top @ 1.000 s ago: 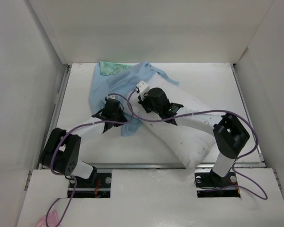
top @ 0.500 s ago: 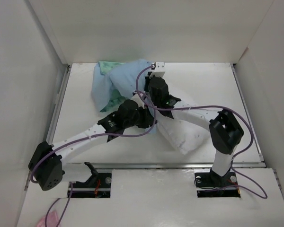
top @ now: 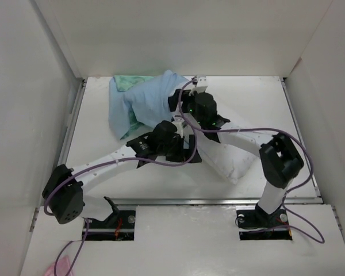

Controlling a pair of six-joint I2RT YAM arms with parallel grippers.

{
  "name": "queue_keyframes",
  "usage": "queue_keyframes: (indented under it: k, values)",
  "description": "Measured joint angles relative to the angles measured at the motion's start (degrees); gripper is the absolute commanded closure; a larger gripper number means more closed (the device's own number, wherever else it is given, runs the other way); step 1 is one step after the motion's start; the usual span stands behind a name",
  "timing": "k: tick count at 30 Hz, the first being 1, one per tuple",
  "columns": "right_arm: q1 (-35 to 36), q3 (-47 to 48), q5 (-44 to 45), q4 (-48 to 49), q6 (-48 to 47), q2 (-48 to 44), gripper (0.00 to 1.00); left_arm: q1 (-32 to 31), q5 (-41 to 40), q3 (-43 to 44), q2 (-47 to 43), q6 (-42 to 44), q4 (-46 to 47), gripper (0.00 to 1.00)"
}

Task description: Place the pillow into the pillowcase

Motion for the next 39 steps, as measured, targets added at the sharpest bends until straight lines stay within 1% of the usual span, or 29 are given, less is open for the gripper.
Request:
queue_keyframes:
  k: [2,4,6,8,11,14,17,20,22,24,27,29,32,33,34,35,37,38,39]
  values:
    - [-1.62,-1.99,-6.71,-2.01,-0.79,-4.72,0.0,0.13,-1.29,3.5,-1.2,0.52,-6.32,0.0]
    - [-3.58,-1.97,-12.13,-6.54,-3.21,-9.57,0.0,0.85,-5.29,8.02,-2.93,1.31,-11.8,0.0]
    - [-5.35,-1.25,-16.44,-11.85,-6.38,-13.68,0.0,1.86,-10.14,13.33,-5.16,1.88,-16.06,0.0]
    - [-7.61,-0.33,-18.1,-14.97,-8.39,-17.16,0.0,3.39,-14.6,18.25,-7.58,2.4,-18.58,0.0]
    - [-10.95,0.17,-21.18,-19.58,-12.87,-19.78,0.0,6.69,-20.41,23.04,-9.84,3.23,-21.03,0.0]
    - [-14.12,1.07,-24.68,-24.5,-18.53,-18.93,0.0,11.23,-24.83,26.34,-7.54,4.74,-23.1,0.0]
    - [-15.28,1.88,-28.72,-28.85,-24.9,-15.41,0.0,15.69,-27.98,32.54,0.52,7.43,-24.87,0.0]
    - [-14.95,2.95,-32.5,-31.85,-29.46,-10.6,0.0,18.78,-29.44,42.99,14.53,12.02,-25.9,0.0]
    - [-14.73,4.74,-33.2,-33.14,-31.04,-7.32,0.0,19.93,-29.46,51.41,23.8,15.65,-26.88,0.0]
    - [-14.75,6.88,-33.44,-33.83,-32.04,-4.83,0.0,20.61,-29.35,61.92,33.16,20.31,-28.94,0.0]
    - [-15.21,7.98,-33.4,-33.51,-32.3,-4.31,0.0,20.74,-29.88,77.64,45.79,26.56,-31.34,0.0]
    - [-15.74,8.2,-34.07,-32.89,-32.0,-4.48,0.0,20.52,-30.69,82.51,50.62,29.88,-31.82,0.0]
    - [-17.77,8.2,-35.98,-32.79,-30.71,-4.79,0.0,19.78,-33.73,81.59,53.16,33.16,-31.67,0.0]
    - [-18.56,8.2,-36.44,-32.7,-30.56,-4.96,0.0,19.5,-35.1,81.09,53.79,33.64,-31.43,0.02]
    - [-19.28,8.2,-36.57,-32.63,-30.36,-5.16,0.0,19.12,-36.54,81.07,54.6,33.97,-31.15,0.11]
    - [-19.8,8.2,-36.52,-32.54,-30.34,-5.38,0.0,18.8,-37.94,81.46,55.58,34.16,-30.77,0.16]
    - [-20.33,8.2,-36.33,-32.5,-30.38,-5.95,0.0,18.38,-39.91,82.51,57.44,34.16,-29.81,0.22]
    - [-20.33,8.2,-36.33,-32.39,-30.4,-6.08,0.0,18.18,-40.5,82.66,57.88,33.94,-29.11,0.31]
    - [-20.37,8.2,-36.41,-32.13,-30.42,-6.14,0.0,18.1,-40.79,82.66,58.16,33.75,-28.39,0.36]
